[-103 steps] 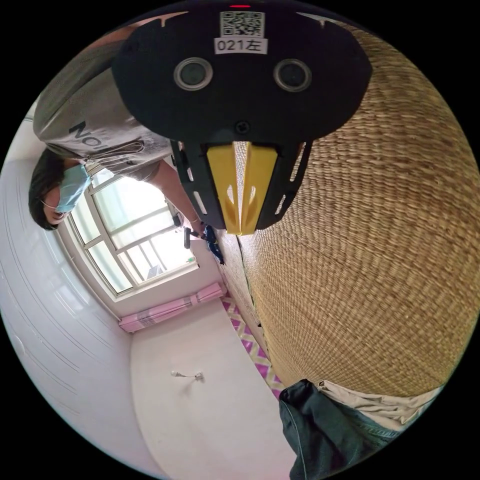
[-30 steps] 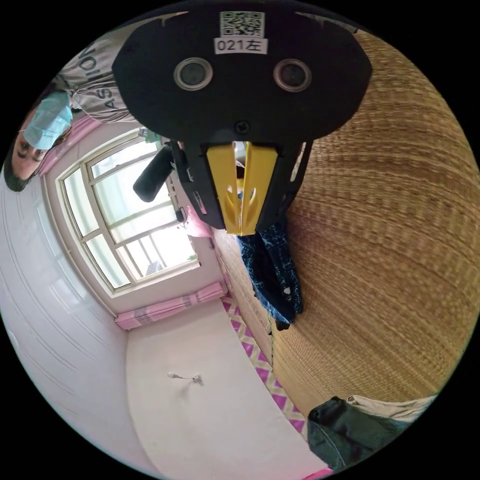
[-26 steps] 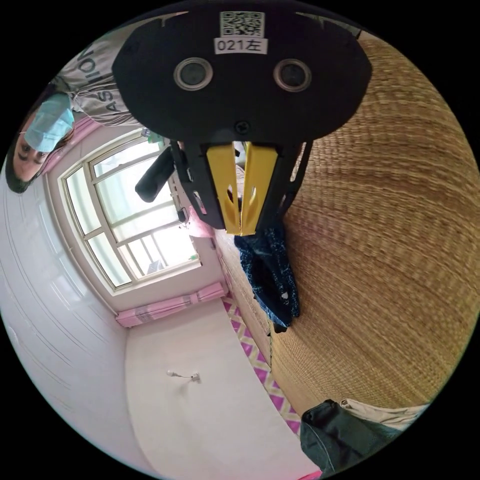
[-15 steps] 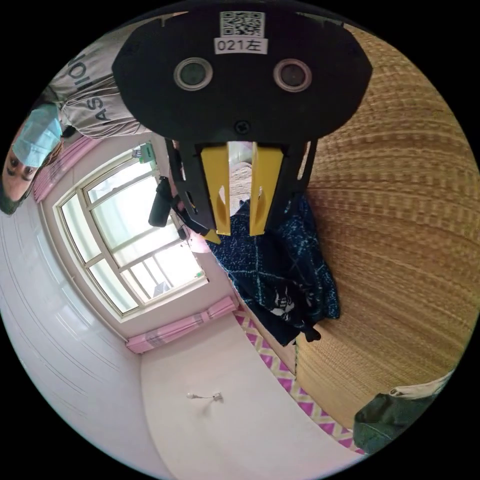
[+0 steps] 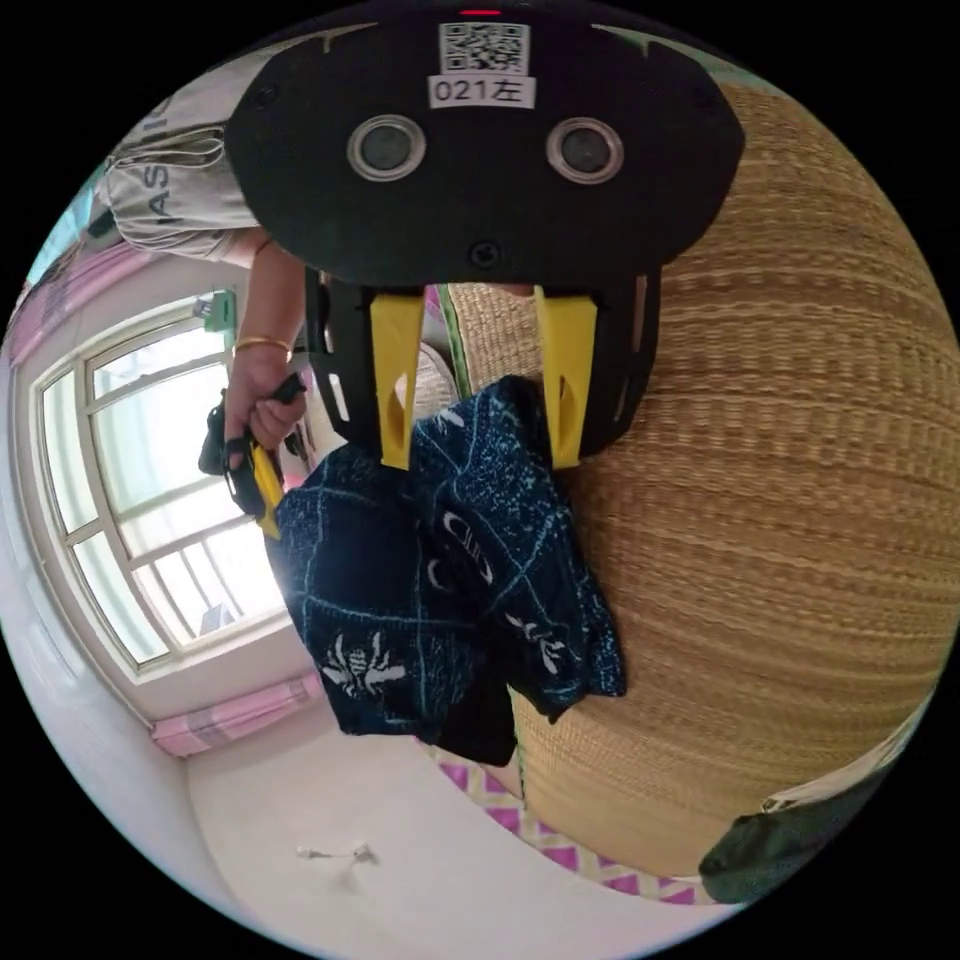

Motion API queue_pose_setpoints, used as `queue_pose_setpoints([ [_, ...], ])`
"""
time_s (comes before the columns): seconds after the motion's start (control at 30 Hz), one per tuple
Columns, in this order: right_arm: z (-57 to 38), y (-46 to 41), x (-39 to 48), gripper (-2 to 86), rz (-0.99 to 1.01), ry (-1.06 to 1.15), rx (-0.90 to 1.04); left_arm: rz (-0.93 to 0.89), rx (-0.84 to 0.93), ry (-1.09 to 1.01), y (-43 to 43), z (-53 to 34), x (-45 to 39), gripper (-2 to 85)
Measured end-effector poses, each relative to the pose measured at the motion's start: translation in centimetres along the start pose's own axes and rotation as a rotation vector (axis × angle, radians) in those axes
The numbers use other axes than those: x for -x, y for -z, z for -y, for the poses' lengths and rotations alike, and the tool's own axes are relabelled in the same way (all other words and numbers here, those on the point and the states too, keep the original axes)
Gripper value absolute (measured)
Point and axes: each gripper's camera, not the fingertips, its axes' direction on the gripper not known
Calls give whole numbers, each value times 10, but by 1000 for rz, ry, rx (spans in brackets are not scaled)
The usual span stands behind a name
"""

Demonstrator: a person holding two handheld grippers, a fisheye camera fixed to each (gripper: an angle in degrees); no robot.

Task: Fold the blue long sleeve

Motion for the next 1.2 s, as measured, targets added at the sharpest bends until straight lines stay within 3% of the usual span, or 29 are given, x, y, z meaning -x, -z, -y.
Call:
queue_pose_setpoints([
  [0.2, -28, 1, -90, 10, 101, -158, -70, 59, 135, -53, -31, 39, 14, 11],
  [0.27, -40, 29, -162, 10, 198, -305, -145, -13, 143, -28, -30, 48, 32, 0],
  [0.37, -93, 72, -255, 11, 185, -494, -216, -86, 135, -26, -14, 64, 49, -6],
  [0.43, -144, 79, -296, 12, 133, -569, -191, -161, 149, -50, -2, 75, 57, -6],
  [0.53, -234, 56, -329, 17, 107, -663, -117, -105, 230, -69, -10, 81, 68, -1],
  [0.6, -266, 49, -323, 24, 165, -608, -167, -104, 243, -46, -14, 80, 82, 5],
  [0.73, -292, 24, -293, 66, 81, -490, -123, -246, 196, 24, -7, 77, 115, 37],
  [0.83, -312, 24, -285, 87, 81, -455, -126, -244, 159, 11, 17, 74, 127, 71],
  [1.0, -309, 44, -255, 84, -132, -346, -182, 16, 13, -129, 86, 81, 116, 86],
  [1.2, -174, -100, -215, 86, -240, 44, 143, 141, 73, -317, 64, 174, 72, 101],
])
